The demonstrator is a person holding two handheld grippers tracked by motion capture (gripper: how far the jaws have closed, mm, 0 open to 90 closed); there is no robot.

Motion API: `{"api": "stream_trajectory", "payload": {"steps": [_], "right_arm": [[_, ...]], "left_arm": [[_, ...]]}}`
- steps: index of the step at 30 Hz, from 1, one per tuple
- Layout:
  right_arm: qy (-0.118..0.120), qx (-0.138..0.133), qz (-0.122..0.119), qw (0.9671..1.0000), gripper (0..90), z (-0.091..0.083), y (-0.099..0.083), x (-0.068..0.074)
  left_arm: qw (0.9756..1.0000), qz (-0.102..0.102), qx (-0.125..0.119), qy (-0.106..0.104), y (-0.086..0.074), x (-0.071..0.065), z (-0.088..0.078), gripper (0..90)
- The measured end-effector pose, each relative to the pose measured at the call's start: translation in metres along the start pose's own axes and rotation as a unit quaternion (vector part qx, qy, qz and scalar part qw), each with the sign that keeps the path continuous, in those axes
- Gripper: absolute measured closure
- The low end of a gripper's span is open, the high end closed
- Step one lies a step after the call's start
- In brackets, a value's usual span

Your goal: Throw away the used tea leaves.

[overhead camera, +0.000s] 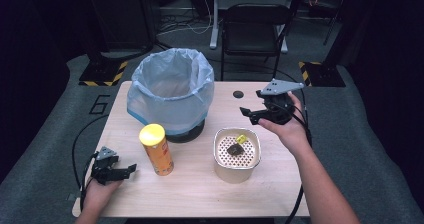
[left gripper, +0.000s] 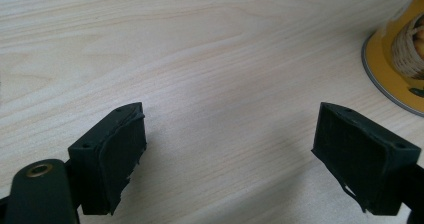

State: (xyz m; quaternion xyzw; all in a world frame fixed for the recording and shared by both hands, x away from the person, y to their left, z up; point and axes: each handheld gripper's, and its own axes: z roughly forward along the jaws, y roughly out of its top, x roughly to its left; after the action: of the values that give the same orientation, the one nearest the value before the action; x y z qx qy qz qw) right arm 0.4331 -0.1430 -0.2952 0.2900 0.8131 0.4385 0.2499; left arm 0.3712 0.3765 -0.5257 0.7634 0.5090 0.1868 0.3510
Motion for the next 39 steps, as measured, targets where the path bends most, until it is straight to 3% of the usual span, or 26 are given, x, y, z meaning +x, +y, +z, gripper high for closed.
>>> {"api": "stream_trajectory", "payload": {"steps": [5,8,16,23,25,32,38,39], "right_arm": [[-0.011,0.005,0.003,0.9999,21.8,-0.002,-0.012,-0.001],[-0.007,0.001,0.016,0.9998,21.8,-0.005,-0.023,-0.002],[-0.020,0.014,0.018,0.9995,21.7,-0.010,-0.046,0.003],[-0.022,0.012,0.049,0.9985,21.5,-0.007,-0.065,0.006],[-0.024,0.012,0.070,0.9972,21.4,-0.003,-0.073,0.005],[-0.039,0.017,0.086,0.9953,21.4,-0.002,-0.093,0.004],[-0.052,0.022,0.095,0.9939,21.5,-0.005,-0.106,0.001],[-0.057,0.019,0.096,0.9935,21.5,-0.008,-0.106,0.001]], "left_arm": [[0.9999,-0.006,-0.009,0.002,0.002,-0.003,-0.002,12.7],[0.9996,-0.012,-0.025,-0.005,0.005,-0.003,-0.008,10.8],[0.9984,-0.016,-0.051,-0.020,0.013,-0.010,-0.022,6.2],[0.9977,-0.001,-0.058,-0.035,0.020,-0.017,-0.033,0.2],[0.9970,0.004,-0.069,-0.034,0.022,-0.022,-0.036,0.1],[0.9956,-0.002,-0.076,-0.054,0.025,-0.027,-0.042,0.1],[0.9939,0.012,-0.087,-0.067,0.029,-0.033,-0.049,0.1],[0.9931,0.022,-0.089,-0.072,0.031,-0.036,-0.052,0.1]]}}
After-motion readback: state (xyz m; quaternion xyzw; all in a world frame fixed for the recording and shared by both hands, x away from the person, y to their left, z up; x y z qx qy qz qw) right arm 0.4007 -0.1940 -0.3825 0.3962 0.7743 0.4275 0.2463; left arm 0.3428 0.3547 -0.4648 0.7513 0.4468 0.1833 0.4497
